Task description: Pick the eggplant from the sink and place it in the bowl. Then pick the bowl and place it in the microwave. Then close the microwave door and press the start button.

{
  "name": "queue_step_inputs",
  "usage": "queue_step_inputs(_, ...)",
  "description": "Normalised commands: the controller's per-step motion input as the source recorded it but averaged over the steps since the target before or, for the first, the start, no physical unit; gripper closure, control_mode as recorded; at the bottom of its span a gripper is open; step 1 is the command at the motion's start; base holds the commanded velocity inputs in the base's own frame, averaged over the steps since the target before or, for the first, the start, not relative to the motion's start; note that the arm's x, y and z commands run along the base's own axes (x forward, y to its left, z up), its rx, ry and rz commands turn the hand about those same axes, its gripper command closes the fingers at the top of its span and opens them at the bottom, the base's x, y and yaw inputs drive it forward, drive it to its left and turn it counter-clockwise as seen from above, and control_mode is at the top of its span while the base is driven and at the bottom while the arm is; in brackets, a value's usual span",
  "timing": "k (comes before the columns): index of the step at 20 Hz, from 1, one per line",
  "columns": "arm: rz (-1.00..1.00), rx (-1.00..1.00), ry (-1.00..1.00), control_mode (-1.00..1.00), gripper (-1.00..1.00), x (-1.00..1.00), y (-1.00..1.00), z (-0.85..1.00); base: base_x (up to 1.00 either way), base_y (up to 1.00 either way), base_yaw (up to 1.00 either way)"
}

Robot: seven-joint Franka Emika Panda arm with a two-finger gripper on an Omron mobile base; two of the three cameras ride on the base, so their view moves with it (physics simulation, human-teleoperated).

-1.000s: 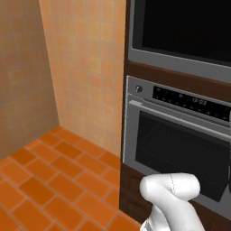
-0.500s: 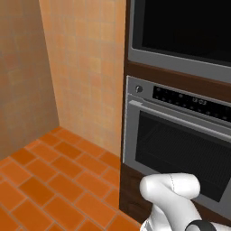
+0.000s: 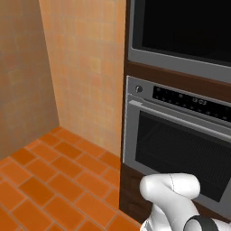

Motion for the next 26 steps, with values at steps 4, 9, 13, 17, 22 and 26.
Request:
queue_step_inputs(4,0.0,0.0,0.0,-1.0,1.0,0.2,-0.16,0.0,0.0,0.0,0.0)
queue_step_inputs(9,0.0,0.0,0.0,-1.0,1.0,0.21,-0.1,0.0,0.0,0.0,0.0)
queue_step_inputs(13,0.0,0.0,0.0,-1.0,1.0,0.19,-0.12,0.0,0.0,0.0,0.0)
queue_step_inputs(17,0.0,0.0,0.0,-1.0,1.0,0.12,-0.14,0.0,0.0,0.0,0.0)
queue_step_inputs(22,0.01,0.01,0.0,-1.0,1.0,0.17,-0.26,0.0,0.0,0.0,0.0)
queue_step_inputs(26,0.15,0.1,0.0,-1.0,1.0,0.18,-0.52,0.0,0.0,0.0,0.0)
